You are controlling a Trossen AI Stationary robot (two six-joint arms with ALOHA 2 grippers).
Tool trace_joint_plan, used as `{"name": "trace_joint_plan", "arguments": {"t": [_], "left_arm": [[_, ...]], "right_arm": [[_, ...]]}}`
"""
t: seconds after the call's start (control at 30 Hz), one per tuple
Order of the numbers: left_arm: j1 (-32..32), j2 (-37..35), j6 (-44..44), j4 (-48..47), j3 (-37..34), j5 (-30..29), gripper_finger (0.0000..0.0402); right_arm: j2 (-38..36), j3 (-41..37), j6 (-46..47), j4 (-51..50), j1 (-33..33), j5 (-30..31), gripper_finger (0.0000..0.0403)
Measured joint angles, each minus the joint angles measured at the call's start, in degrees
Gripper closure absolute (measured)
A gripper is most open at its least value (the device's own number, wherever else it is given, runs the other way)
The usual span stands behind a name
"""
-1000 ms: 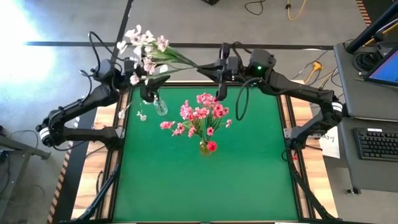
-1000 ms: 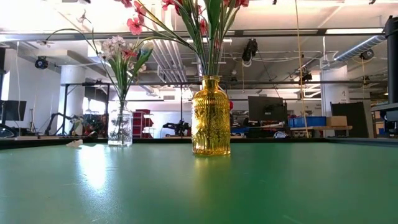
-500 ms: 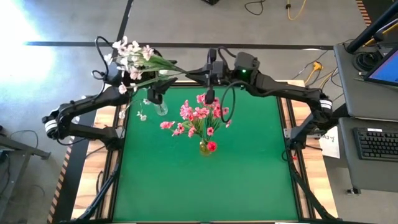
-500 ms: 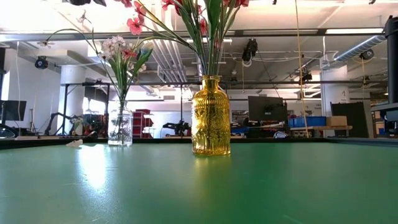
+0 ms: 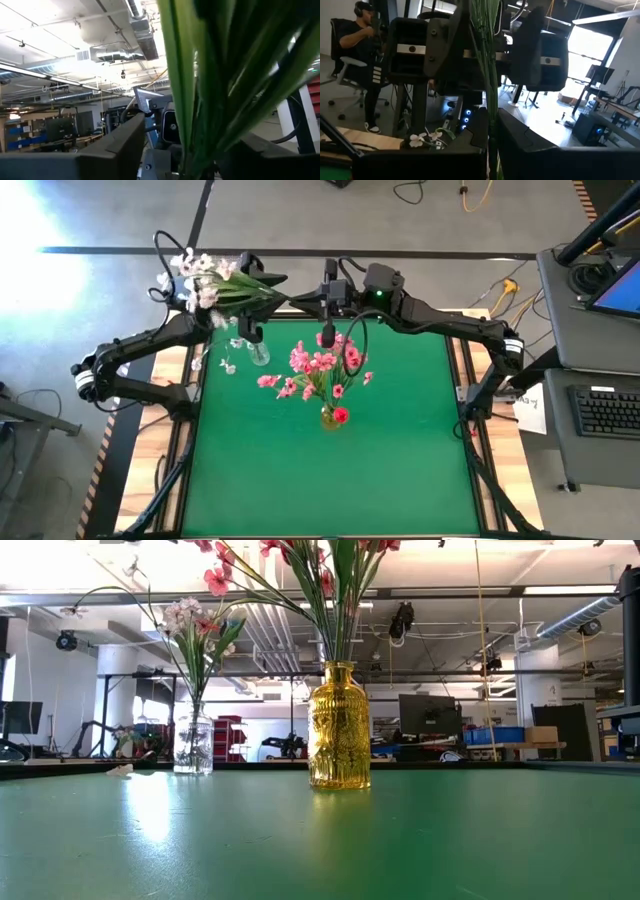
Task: Sort flowers into vase by color
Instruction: Put the white flower into the transparent vase
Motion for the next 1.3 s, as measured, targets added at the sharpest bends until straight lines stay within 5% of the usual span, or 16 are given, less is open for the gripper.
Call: {"name": "trace_joint_plan", "arguments": {"t": [0.17,0.4,0.77,1.3], "left_arm": [[0.0,-0.3,-0.1,-0.4,0.0,0.0,0.028],[0.0,-0.4,-1.0,-1.6,0.0,0.0,0.039],[1.3,-5.7,1.4,-11.4,0.0,-1.2,0.04],[2.1,-26.1,12.3,-48.8,0.0,-35.6,0.0401]], "right_arm": [[0.0,0.0,0.1,0.6,0.0,0.1,0.0375],[0.0,0.2,1.6,0.4,0.0,0.4,0.0304],[-2.5,0.2,2.2,-4.6,-0.8,4.4,0.019],[-4.5,0.1,1.0,-13.5,-2.5,8.6,0.0144]]}}
